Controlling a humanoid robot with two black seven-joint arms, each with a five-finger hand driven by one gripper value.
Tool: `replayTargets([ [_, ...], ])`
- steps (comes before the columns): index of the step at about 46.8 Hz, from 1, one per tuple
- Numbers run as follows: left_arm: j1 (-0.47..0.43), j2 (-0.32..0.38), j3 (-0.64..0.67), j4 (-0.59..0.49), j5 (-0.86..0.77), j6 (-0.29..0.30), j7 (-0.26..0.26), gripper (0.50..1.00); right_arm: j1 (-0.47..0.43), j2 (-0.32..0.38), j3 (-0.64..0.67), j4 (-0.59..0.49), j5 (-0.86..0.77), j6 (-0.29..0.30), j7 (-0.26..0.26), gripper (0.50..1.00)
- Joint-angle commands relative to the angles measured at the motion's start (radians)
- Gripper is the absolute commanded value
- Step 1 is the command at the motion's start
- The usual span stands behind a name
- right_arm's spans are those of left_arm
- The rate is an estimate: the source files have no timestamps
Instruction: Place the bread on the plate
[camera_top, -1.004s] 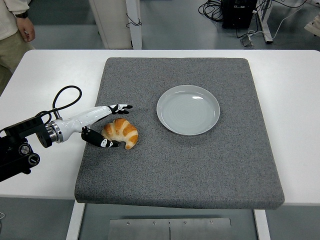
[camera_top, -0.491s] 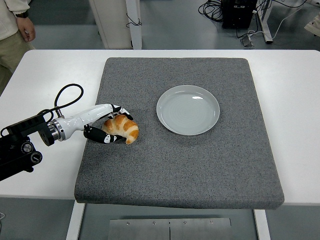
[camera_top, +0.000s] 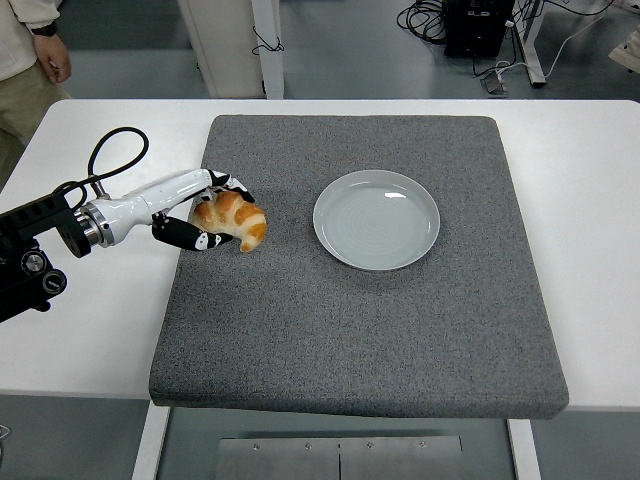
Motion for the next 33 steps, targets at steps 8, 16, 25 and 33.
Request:
replayTargets([
  [8,-0.105,0.036,0.01,0.008,-0.051,-0.012,0.002,0.5,0.0,0.0,0.0,0.0,0.0,0.0,0.0,1.0],
  [16,-0.17,0.038,0.01,0.034,-0.054,-0.042,0.006,0.5,0.0,0.0,0.0,0.0,0.0,0.0,0.0,1.0],
  [25,-0.217,0.031,0.011,0.055,-0.054,-0.046,0.008,0.5,0.0,0.0,0.0,0.0,0.0,0.0,0.0,1.0],
  [33,-0.276,0.03,0.013,0.058,-0.054,-0.066,0.008,0.5,0.0,0.0,0.0,0.0,0.0,0.0,0.0,1.0],
])
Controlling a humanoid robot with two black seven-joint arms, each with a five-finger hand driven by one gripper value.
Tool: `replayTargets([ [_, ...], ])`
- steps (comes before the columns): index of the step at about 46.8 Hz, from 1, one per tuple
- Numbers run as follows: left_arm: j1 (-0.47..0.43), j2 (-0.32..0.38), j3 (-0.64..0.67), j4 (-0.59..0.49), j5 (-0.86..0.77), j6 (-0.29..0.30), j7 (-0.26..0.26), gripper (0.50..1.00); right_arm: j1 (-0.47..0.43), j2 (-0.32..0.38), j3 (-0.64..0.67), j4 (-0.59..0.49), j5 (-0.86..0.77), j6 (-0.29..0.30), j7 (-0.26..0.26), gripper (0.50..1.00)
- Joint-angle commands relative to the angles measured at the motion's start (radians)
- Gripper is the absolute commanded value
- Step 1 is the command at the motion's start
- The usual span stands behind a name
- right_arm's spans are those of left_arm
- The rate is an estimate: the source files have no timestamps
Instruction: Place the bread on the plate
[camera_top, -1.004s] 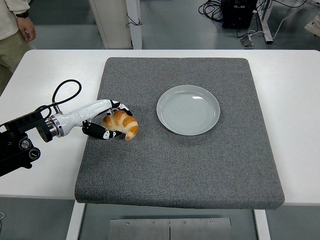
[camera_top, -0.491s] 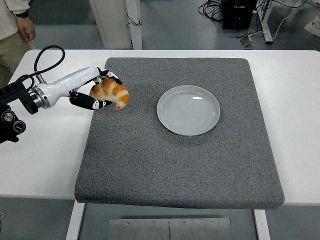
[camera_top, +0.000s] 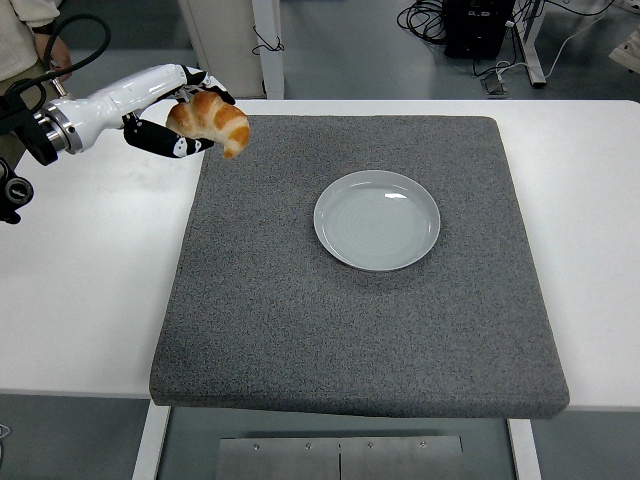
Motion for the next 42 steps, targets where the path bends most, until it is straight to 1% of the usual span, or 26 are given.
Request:
replayTargets([
  [1,-0.031,-0.003,-0.001,0.0,0.0,-0.02,0.0,0.5,0.0,0.0,0.0,0.0,0.0,0.0,0.0,1.0],
  [10,-0.089,-0.006,-0.008,-0.002,-0.029,-0.077,0.0,0.5,0.0,0.0,0.0,0.0,0.0,0.0,0.0,1.0],
  [16,-0.114,-0.006,-0.002,-0.002,-0.073,-0.097,0.001,0.5,0.0,0.0,0.0,0.0,0.0,0.0,0.0,1.0],
  [22,-0.131,-0.008,-0.001,0.0,-0.077,-0.119,0.001,0.5,0.0,0.0,0.0,0.0,0.0,0.0,0.0,1.0],
  [26,-0.139,-0.017,-0.001,0.0,-0.077,-0.122,0.0,0.5,0.0,0.0,0.0,0.0,0.0,0.0,0.0,1.0],
  [32,-0.163,-0.066,0.001,0.003,-0.078,-0.122,0.003,0.5,0.0,0.0,0.0,0.0,0.0,0.0,0.0,1.0],
  [42,-0.182,-0.113,0.001,0.018,-0.077,-0.12,0.006,0.5,0.0,0.0,0.0,0.0,0.0,0.0,0.0,1.0],
])
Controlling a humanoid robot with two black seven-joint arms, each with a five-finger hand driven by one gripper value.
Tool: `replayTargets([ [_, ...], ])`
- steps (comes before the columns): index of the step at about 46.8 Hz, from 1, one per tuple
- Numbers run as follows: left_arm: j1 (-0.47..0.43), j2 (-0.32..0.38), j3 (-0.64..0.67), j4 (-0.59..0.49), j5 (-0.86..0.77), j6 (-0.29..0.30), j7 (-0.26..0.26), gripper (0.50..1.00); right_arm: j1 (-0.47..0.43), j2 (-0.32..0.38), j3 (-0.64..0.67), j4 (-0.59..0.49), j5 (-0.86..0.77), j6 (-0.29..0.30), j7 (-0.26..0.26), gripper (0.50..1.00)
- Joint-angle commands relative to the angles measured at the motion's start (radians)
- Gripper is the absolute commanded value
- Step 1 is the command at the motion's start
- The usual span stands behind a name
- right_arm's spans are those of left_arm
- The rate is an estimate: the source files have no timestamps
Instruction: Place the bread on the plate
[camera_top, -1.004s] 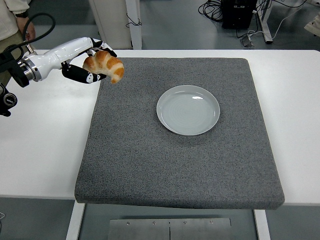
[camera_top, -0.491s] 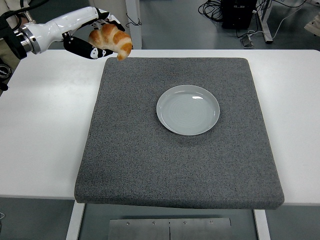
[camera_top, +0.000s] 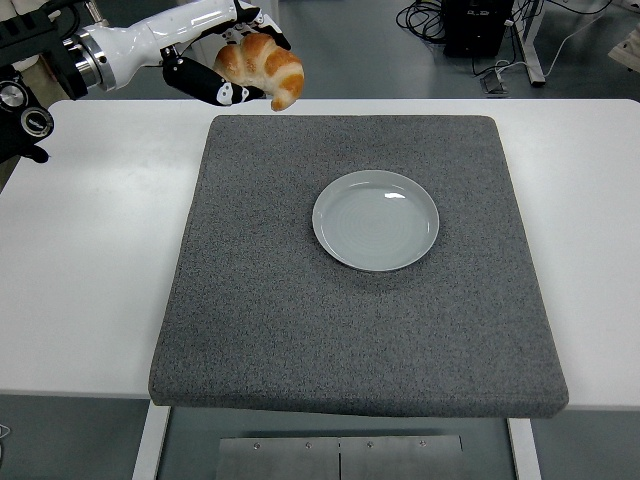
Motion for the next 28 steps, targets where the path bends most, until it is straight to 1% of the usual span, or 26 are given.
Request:
replayTargets([
  [1,-0.004,-0.014,0.0,0.005,0.002,0.001,0.0,0.5,0.0,0.0,0.0,0.0,0.0,0.0,0.0,1.0],
  [7,-0.013,-0.033,0.0,0.017,0.002,0.001,0.001,0.5,0.0,0.0,0.0,0.0,0.0,0.0,0.0,1.0],
  [15,-0.03,-0.1,-0.001,0.074,-0.001,0.003,0.001,0.5,0.0,0.0,0.0,0.0,0.0,0.0,0.0,1.0],
  [28,-0.045,-0.191,0.0,0.086,-0.001,0.004,0.001,0.5,0.0,0.0,0.0,0.0,0.0,0.0,0.0,1.0],
])
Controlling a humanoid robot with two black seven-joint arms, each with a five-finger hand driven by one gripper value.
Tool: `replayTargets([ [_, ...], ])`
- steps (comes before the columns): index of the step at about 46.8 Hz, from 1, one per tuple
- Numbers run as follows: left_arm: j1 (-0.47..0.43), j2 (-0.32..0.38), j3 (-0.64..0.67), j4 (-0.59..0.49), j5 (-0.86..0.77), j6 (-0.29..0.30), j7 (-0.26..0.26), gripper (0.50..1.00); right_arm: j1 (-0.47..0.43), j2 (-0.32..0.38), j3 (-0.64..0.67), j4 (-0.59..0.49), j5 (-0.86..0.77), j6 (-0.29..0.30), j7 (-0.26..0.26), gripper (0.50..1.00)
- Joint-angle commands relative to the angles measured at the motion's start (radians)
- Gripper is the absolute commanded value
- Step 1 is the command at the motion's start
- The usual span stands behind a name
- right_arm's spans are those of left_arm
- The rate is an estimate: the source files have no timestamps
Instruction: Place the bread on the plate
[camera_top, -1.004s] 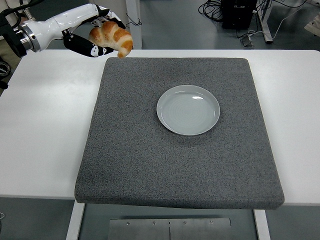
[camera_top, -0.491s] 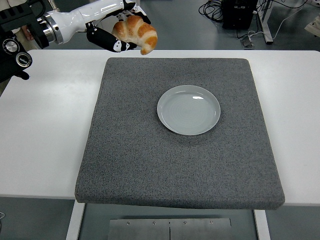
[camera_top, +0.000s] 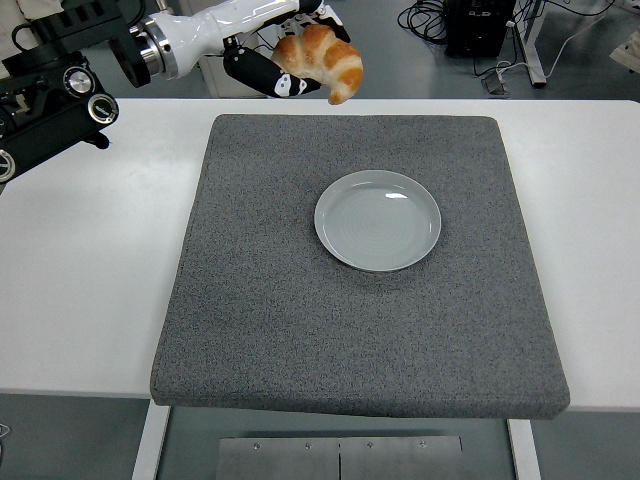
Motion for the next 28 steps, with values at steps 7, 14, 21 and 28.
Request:
replayTargets([
  [7,-0.012,-0.063,0.001,0.019,0.002,0.0,-0.002,0.5,0.0,0.0,0.0,0.0,0.0,0.0,0.0,1.0],
  [14,-0.02,-0.1,0.003,0.039,0.003,0.0,-0.002,0.5,0.0,0.0,0.0,0.0,0.0,0.0,0.0,1.0],
  [21,-0.016,-0.144,0.004,0.05,0.005,0.0,-0.002,0.5,0.0,0.0,0.0,0.0,0.0,0.0,0.0,1.0],
  [28,-0.009,-0.182,0.004,0.07,0.005,0.001,-0.002,0.5,0.0,0.0,0.0,0.0,0.0,0.0,0.0,1.0],
])
